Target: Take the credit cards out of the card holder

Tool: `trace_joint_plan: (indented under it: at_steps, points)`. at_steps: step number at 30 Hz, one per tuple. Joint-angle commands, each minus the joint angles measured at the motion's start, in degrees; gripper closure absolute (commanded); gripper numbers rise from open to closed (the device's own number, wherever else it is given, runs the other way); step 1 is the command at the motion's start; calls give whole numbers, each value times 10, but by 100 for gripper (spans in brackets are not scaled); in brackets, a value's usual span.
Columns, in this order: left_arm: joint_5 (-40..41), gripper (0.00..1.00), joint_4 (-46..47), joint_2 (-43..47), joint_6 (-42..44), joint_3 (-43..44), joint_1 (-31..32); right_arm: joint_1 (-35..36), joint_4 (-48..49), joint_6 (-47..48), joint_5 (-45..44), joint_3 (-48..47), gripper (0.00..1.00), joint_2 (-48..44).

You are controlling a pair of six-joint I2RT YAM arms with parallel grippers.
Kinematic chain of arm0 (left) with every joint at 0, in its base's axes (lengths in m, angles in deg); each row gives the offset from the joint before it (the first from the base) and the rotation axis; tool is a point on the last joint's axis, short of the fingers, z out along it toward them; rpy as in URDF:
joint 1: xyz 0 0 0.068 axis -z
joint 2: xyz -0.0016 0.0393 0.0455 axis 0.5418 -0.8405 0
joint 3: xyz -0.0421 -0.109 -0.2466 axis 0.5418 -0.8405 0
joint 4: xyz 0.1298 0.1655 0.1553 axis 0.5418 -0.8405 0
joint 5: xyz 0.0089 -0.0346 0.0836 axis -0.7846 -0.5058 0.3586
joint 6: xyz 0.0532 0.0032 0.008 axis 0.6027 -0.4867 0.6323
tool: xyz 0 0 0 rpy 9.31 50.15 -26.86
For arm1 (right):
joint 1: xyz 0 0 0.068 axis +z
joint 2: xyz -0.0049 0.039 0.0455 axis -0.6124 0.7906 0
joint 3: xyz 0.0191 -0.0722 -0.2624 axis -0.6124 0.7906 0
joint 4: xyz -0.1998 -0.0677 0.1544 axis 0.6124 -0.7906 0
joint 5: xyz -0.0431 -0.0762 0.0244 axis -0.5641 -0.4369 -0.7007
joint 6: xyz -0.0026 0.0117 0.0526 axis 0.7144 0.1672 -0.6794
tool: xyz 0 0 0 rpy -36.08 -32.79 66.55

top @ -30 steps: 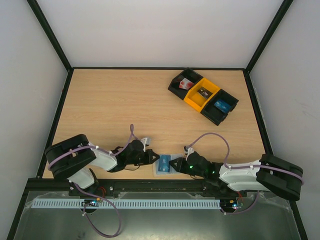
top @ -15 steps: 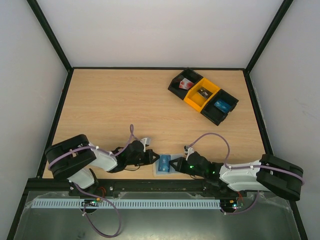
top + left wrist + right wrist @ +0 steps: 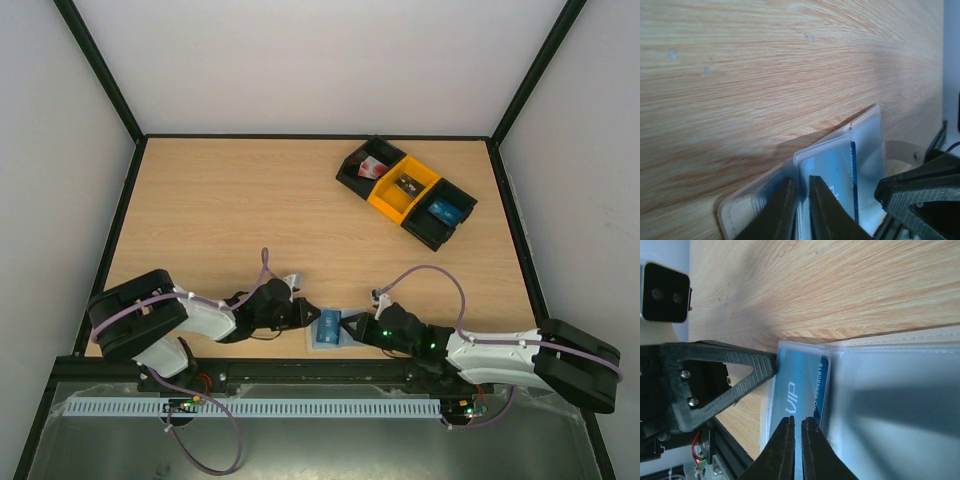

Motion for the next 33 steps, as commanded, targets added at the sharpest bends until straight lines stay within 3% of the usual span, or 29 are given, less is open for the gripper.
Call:
trace_joint_plan:
  at_steps: [1, 7, 9, 19, 28, 33]
  points:
    - [49, 84, -155, 18, 14, 29, 4, 3, -10, -5, 5, 18, 92, -5]
    - [50, 61, -185, 74, -9, 45, 19, 3, 13, -11, 9, 20, 93, 17]
    - [55, 58, -192, 81, -19, 46, 30, 2, 22, -14, 10, 21, 92, 25]
    - [42, 57, -140, 83, -50, 26, 50, 3, 59, -13, 19, 19, 92, 74]
    - [74, 55, -182, 157, -61, 45, 65, 3, 58, -17, 14, 24, 94, 69]
    - [69, 54, -174, 138, -68, 45, 71, 3, 58, -16, 11, 25, 94, 71]
